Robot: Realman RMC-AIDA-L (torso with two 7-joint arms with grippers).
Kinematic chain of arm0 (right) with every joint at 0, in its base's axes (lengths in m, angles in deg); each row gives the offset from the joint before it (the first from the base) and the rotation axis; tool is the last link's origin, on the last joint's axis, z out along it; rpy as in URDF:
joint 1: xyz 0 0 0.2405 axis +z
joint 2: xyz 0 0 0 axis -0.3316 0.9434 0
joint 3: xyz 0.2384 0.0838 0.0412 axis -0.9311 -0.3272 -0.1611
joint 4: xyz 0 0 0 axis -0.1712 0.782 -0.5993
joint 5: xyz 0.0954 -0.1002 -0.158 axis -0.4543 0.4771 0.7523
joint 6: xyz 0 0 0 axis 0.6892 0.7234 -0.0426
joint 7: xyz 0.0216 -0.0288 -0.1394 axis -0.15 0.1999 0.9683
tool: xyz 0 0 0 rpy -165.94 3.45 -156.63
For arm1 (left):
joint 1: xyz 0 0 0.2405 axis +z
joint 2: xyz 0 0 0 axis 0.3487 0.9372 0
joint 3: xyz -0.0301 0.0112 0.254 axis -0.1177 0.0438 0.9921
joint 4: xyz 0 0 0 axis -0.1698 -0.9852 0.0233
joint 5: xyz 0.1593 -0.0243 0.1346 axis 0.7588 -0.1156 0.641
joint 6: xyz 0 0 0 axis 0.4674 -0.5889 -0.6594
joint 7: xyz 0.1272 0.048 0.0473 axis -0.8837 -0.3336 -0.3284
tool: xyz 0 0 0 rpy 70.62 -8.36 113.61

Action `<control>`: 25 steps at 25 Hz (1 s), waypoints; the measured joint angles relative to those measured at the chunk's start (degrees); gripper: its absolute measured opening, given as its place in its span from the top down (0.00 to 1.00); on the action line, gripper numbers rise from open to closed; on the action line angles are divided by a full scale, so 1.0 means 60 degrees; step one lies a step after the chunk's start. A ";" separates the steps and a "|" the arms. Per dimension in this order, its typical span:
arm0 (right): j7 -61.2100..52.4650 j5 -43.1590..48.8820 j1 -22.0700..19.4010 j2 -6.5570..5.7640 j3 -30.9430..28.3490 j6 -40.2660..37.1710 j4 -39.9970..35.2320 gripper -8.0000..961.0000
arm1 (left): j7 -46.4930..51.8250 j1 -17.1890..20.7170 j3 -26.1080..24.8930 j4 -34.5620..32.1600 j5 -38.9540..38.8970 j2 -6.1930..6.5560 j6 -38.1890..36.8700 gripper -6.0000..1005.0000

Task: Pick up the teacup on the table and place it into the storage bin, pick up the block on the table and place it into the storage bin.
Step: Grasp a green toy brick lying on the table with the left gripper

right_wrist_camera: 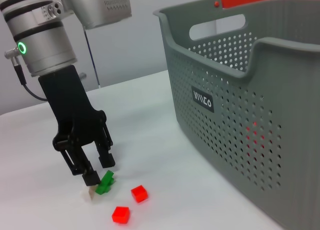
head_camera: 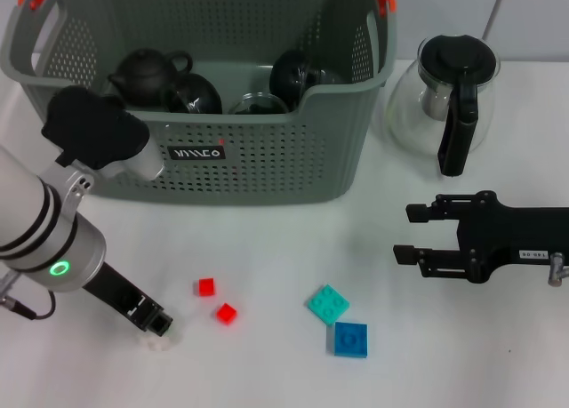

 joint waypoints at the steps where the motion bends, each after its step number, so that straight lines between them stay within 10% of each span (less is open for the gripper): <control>1: 0.0001 0.0001 -0.0004 0.0001 0.0000 0.0000 0.0000 0.29 | 0.0032 0.0000 0.0017 -0.0039 0.0000 0.0000 0.0014 0.51; 25: 0.0007 -0.0003 -0.0072 0.0002 0.0000 0.0000 -0.0001 0.29 | 0.0270 -0.0230 0.0223 -0.0695 0.0068 0.0015 0.0379 0.56</control>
